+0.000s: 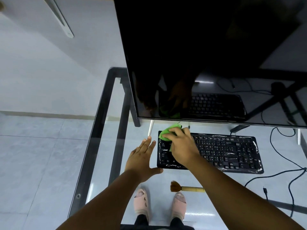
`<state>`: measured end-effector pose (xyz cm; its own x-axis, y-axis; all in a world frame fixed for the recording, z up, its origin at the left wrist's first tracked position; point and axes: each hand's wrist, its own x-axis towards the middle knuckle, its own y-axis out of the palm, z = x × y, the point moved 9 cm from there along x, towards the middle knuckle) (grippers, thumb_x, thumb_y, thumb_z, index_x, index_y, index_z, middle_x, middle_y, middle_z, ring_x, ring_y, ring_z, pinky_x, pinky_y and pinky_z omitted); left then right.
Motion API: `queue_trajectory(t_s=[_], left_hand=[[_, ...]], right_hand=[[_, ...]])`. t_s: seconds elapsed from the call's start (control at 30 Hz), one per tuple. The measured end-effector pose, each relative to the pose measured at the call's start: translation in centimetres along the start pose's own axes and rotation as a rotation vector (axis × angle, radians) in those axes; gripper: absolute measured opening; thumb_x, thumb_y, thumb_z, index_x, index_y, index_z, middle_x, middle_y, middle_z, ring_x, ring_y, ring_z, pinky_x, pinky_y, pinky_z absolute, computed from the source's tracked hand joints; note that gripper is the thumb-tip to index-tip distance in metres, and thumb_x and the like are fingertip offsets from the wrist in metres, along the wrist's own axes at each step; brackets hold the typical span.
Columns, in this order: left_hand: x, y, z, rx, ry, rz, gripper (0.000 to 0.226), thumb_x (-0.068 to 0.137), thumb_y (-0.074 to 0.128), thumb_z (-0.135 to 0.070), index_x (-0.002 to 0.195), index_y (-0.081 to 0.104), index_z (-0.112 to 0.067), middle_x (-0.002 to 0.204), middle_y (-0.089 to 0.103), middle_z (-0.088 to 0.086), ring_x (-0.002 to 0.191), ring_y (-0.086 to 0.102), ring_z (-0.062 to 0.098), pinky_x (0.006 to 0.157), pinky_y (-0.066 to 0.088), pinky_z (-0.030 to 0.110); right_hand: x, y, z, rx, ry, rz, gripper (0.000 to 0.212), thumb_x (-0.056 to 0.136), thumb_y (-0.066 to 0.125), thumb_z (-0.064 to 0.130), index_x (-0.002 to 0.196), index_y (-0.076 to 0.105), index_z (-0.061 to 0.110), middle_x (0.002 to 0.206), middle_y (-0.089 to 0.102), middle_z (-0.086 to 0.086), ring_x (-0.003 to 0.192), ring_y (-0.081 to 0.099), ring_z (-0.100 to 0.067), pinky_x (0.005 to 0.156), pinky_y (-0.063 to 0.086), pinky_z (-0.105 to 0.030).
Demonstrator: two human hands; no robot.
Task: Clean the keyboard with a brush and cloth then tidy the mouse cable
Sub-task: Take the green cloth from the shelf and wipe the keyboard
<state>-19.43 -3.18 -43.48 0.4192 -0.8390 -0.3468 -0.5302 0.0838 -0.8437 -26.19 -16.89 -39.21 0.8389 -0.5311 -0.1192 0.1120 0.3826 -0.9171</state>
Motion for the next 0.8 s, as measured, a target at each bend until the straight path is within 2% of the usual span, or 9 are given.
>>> queue_trajectory(t_s=[0.13,0.33,0.53,0.7,0.8], left_hand=[[0.0,-0.1,0.0,0.011,-0.002,0.007,0.105,0.078,0.057,-0.069,0.152,-0.006,-0.032,0.158,-0.019,-0.013,0.146,-0.014,0.009,0.117,0.002,0.031],[0.0,0.1,0.1,0.009,-0.006,0.008,0.105,0.077,0.058,-0.071,0.152,-0.005,-0.033,0.159,-0.016,-0.013,0.147,-0.013,0.009,0.118,0.004,0.033],[0.1,0.1,0.2,0.012,-0.013,0.011,0.106,0.076,0.058,-0.071,0.152,-0.005,-0.034,0.159,-0.016,-0.013,0.147,-0.012,0.009,0.117,0.004,0.033],[0.1,0.1,0.6,0.003,0.027,0.031,0.105,0.076,0.06,-0.069,0.152,-0.003,-0.034,0.159,-0.016,-0.015,0.147,-0.011,0.008,0.118,0.01,0.036],[0.0,-0.1,0.9,-0.019,0.059,0.049,0.106,0.076,0.065,-0.064,0.153,-0.001,-0.032,0.16,-0.013,-0.015,0.147,-0.009,0.007,0.118,0.013,0.036]], right_hand=[[1.0,-0.5,-1.2,0.004,0.128,-0.025,0.058,0.082,0.053,0.003,0.126,0.058,0.04,0.127,0.049,0.013,0.109,0.034,-0.021,0.09,0.046,-0.043],[0.3,0.5,1.3,-0.051,-0.11,0.037,0.062,0.078,0.055,-0.003,0.123,0.061,0.039,0.132,0.046,0.013,0.11,0.035,-0.019,0.093,0.045,-0.04],[0.9,-0.4,0.7,0.011,0.05,-0.017,0.064,0.08,0.051,-0.005,0.125,0.059,0.04,0.13,0.045,0.012,0.108,0.032,-0.019,0.091,0.043,-0.038],[-0.7,0.5,1.4,-0.04,-0.139,0.048,0.062,0.078,0.054,-0.006,0.118,0.065,0.04,0.131,0.047,0.011,0.109,0.037,-0.022,0.091,0.046,-0.043],[-1.1,0.1,0.6,-0.042,-0.108,0.029,0.061,0.079,0.054,-0.005,0.12,0.064,0.038,0.132,0.046,0.009,0.109,0.038,-0.023,0.091,0.046,-0.044]])
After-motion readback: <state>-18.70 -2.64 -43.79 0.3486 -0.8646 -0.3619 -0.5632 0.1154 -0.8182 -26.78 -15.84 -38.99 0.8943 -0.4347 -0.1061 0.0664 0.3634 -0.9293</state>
